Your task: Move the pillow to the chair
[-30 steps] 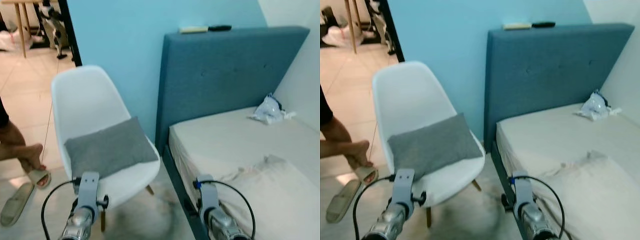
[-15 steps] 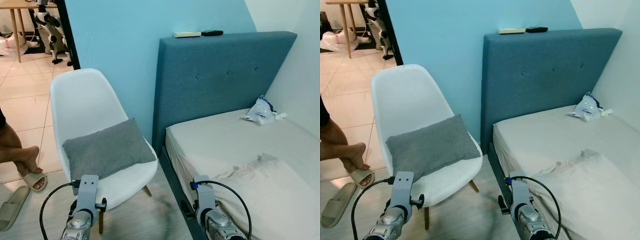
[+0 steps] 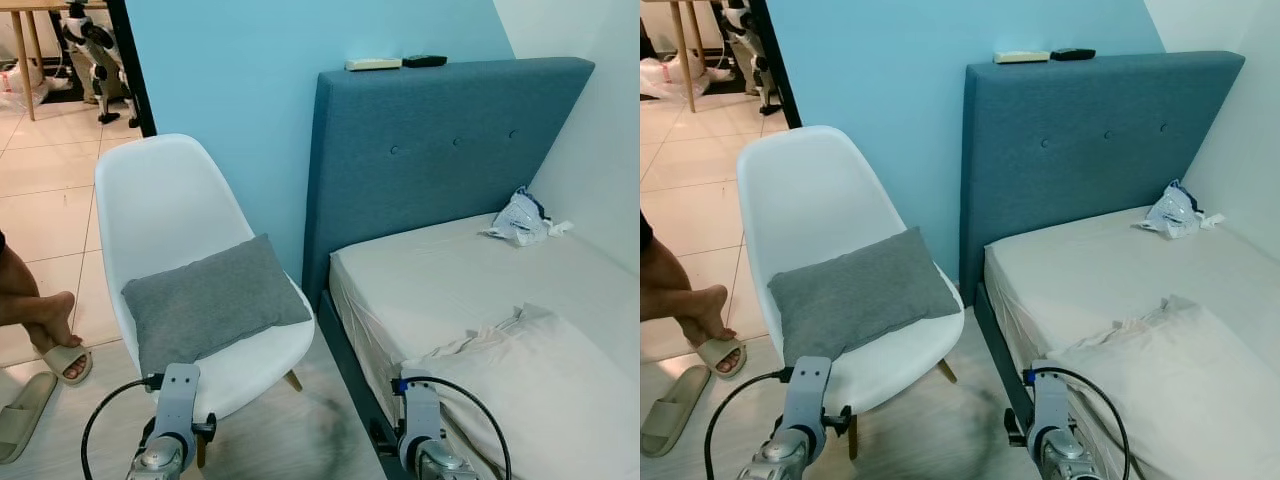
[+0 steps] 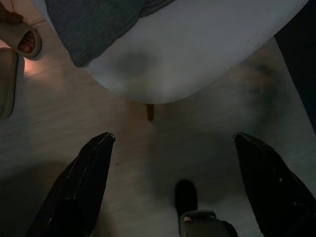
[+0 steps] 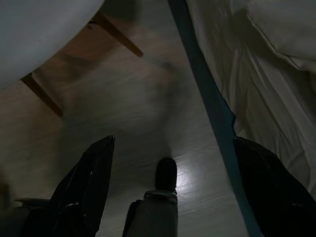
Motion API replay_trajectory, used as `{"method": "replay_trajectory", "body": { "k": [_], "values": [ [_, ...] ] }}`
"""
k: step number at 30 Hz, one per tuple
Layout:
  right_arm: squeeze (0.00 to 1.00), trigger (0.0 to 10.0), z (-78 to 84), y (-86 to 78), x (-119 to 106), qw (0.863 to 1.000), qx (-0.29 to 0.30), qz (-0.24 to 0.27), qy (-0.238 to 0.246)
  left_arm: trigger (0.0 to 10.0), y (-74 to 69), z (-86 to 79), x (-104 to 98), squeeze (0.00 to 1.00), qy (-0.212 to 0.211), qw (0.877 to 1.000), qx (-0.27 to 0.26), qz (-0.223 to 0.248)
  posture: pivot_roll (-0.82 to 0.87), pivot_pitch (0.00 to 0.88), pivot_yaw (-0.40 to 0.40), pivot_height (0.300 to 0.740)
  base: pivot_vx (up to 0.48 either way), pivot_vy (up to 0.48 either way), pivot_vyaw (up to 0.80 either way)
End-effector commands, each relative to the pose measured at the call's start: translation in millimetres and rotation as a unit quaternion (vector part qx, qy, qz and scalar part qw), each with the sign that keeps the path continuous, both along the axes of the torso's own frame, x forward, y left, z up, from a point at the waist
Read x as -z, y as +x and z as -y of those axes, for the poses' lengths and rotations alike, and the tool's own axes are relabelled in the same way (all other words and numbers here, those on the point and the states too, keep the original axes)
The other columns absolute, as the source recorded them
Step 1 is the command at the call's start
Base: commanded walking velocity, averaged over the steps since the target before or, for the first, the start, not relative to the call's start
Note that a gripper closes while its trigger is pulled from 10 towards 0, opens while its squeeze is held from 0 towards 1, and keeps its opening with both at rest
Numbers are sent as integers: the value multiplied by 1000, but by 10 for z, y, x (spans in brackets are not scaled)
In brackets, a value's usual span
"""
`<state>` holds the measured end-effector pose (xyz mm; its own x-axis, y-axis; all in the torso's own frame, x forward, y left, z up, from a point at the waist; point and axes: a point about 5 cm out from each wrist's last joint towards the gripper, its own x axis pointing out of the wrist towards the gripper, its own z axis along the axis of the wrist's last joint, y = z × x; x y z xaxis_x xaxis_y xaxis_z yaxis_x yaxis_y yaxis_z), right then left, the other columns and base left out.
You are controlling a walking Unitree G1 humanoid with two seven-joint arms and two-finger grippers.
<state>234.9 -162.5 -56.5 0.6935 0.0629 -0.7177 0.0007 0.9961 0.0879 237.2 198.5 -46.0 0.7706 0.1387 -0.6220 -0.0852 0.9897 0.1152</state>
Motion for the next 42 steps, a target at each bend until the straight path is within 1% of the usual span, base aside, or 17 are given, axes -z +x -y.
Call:
{"method": "replay_trajectory", "body": {
  "k": [1,7,8,12,15,18,24,30,35,42],
  "values": [
    [0,10000,-21,-35,24,1000,4,-5,9,10000,-49,19,30,0,-12,1000,-10,1,33,27,-59,740,0,0,0],
    [0,10000,-97,-40,27,1000,-29,-3,3,10000,-102,18,61,0,-25,999,-21,1,29,1,-54,740,0,0,0],
    [0,10000,-115,-33,23,1000,-30,-1,4,10000,-109,-4,67,0,-26,999,-32,-3,27,4,-53,740,0,0,0],
    [0,10000,-124,-23,20,1000,-24,-4,8,10000,-99,-17,60,0,-26,999,-35,-3,28,1,-50,740,0,0,0],
    [0,10000,-133,-18,18,1000,-25,-6,10,10000,-84,-13,53,0,-22,999,-27,-4,30,0,-52,740,0,0,0],
    [0,10000,-132,5,2,1000,-27,-2,11,10000,-56,-8,33,0,-22,999,-25,2,32,21,-59,740,0,0,0],
    [0,10000,-108,35,-20,999,-36,4,6,10000,-3,-8,-8,0,-39,998,-36,16,33,22,-83,740,0,0,0],
    [0,10000,-111,59,-36,999,-41,6,3,10000,19,9,-9,0,-40,999,-23,6,31,26,-83,740,0,0,0],
    [0,10000,-115,65,-41,999,-41,8,4,10000,47,-12,-38,0,-35,999,-23,14,26,33,-72,740,0,0,0],
    [0,10000,-90,179,-137,996,-86,39,-7,10000,141,-27,-106,0,-26,999,-10,24,27,11,-54,740,0,0,0]
  ]
}}
